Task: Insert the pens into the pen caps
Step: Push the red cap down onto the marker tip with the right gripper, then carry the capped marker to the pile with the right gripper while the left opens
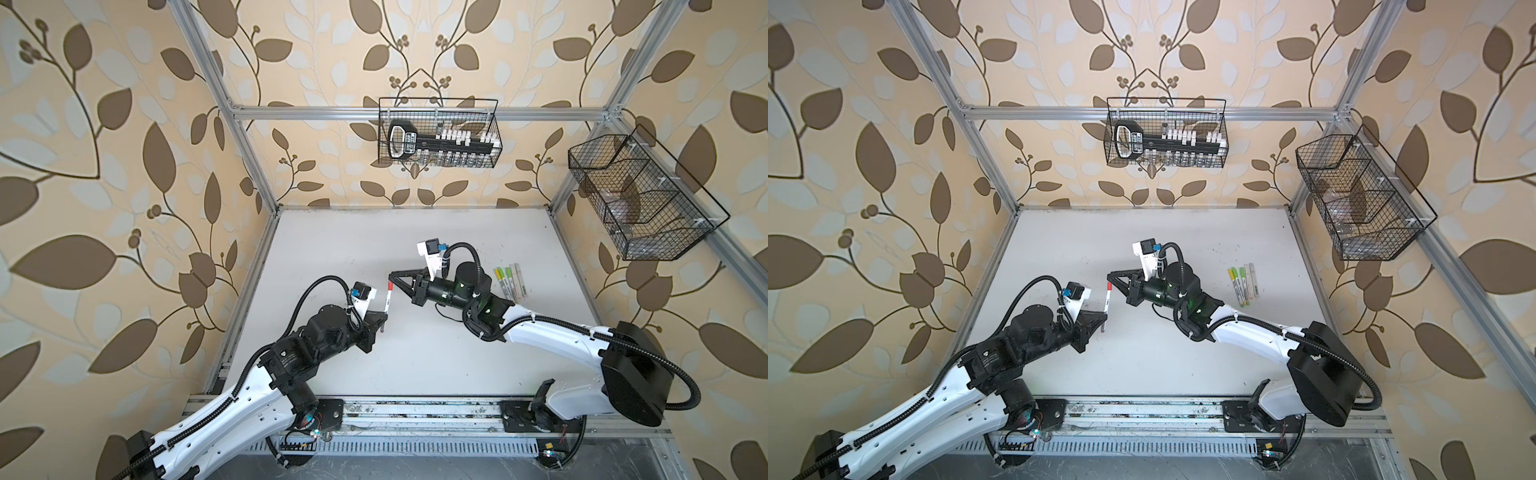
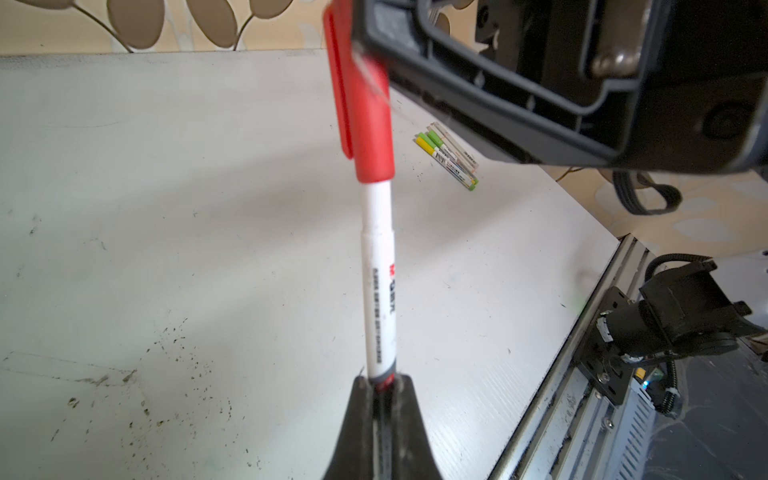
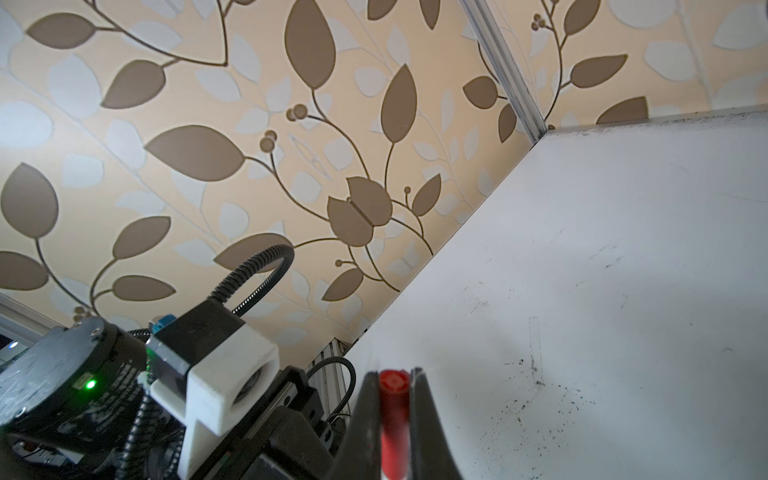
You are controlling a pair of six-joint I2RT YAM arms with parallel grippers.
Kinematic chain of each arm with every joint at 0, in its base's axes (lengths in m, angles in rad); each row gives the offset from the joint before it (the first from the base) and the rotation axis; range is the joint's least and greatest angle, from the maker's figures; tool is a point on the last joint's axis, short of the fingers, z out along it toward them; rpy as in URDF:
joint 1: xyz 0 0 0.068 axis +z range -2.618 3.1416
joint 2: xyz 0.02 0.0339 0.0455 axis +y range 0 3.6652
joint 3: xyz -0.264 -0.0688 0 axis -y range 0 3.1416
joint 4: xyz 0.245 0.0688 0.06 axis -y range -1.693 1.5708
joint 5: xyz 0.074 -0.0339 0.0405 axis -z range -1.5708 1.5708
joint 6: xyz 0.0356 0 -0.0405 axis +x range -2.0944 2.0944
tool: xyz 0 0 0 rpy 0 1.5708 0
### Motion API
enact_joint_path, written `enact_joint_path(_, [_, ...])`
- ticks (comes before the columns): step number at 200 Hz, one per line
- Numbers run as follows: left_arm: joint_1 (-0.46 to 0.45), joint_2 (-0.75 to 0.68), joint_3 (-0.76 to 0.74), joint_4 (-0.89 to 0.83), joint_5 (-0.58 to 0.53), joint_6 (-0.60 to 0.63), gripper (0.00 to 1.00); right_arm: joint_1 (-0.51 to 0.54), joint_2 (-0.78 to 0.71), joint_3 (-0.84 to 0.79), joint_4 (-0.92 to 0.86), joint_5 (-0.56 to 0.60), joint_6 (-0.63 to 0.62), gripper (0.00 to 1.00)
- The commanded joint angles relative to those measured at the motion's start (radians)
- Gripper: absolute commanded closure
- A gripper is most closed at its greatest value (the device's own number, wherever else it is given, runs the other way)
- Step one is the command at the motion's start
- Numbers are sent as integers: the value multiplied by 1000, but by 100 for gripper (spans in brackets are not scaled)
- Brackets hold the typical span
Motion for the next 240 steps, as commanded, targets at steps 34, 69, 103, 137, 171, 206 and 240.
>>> enact_joint_path(34, [-6, -18, 30, 84, -69, 50, 100, 35, -45, -45, -21, 60, 21, 95])
enact_joint_path(69, [-6, -8, 50, 90, -87, 69, 100, 45, -77, -73, -27, 102, 46, 96])
enact_joint_path(103, [-6, 1, 63, 103, -96, 90, 100, 52, -75, -72, -22, 93, 57, 96])
enact_joint_path(137, [-6, 17, 90, 118, -90, 113, 100, 59, -69, -75, -21, 74, 57, 97])
enact_joint_path(171, [-4, 43, 145, 141, -6, 149, 100, 56, -60, -87, -28, -16, 19, 100])
enact_joint_path(206, [-4, 63, 205, 133, 89, 196, 100, 34, -49, -126, 24, -126, 32, 100])
enact_joint_path(240, [-4, 56, 238, 142, 193, 222, 100, 13, -36, -138, 35, -199, 53, 100])
